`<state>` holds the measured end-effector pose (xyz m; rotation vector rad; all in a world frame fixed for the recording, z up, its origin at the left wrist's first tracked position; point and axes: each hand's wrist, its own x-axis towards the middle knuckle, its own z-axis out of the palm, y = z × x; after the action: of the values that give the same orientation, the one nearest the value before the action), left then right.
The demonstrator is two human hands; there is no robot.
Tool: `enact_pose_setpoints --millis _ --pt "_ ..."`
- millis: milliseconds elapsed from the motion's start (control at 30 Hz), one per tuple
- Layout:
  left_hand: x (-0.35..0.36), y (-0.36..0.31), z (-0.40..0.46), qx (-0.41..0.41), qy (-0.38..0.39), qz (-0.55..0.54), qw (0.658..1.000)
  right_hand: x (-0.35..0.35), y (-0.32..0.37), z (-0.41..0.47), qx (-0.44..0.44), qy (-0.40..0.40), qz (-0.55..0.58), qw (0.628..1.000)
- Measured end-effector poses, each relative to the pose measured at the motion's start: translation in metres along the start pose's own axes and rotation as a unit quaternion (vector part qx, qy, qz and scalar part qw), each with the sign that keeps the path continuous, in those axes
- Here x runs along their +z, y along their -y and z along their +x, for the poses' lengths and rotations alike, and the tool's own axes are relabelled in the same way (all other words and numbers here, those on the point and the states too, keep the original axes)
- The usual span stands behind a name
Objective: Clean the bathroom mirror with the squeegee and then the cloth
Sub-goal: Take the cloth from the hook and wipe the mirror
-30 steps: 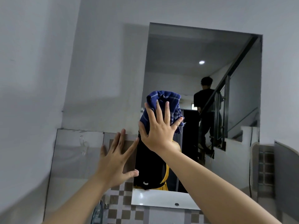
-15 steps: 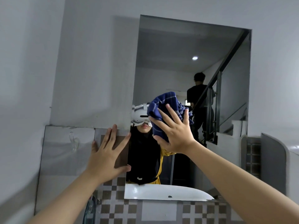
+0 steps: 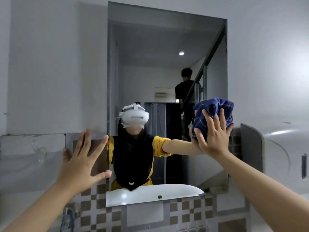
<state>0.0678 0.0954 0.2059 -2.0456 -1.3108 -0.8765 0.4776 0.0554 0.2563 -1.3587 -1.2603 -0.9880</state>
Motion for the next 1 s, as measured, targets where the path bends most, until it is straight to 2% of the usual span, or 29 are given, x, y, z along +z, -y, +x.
enact_pose_setpoints --millis 233,367,567,667,833,900,1000 --pt "0.002 0.001 0.001 -0.002 0.003 -0.001 1.000 0.014 0.031 -0.019 0.168 -0.009 0.044 0.985" --pt "0.001 -0.001 0.000 -0.002 0.011 -0.006 1.000 0.022 0.068 -0.026 0.198 -0.009 0.055 0.979" --pt "0.000 -0.002 0.000 -0.003 0.018 -0.010 1.000 0.033 0.140 -0.033 0.133 0.015 0.084 0.987" --pt "-0.001 -0.003 0.001 -0.003 0.021 -0.011 1.000 0.034 0.181 -0.032 0.105 0.058 0.087 0.989" --pt "0.003 -0.009 -0.005 -0.025 0.028 -0.023 0.999 0.031 0.240 -0.019 -0.059 0.127 0.088 0.986" --pt "0.010 -0.014 -0.017 -0.034 0.013 -0.016 0.999 0.031 0.250 -0.018 -0.117 0.135 0.078 0.981" --pt "0.022 -0.020 -0.041 -0.034 0.041 -0.013 0.999 0.031 0.244 -0.020 -0.193 0.150 0.053 0.968"
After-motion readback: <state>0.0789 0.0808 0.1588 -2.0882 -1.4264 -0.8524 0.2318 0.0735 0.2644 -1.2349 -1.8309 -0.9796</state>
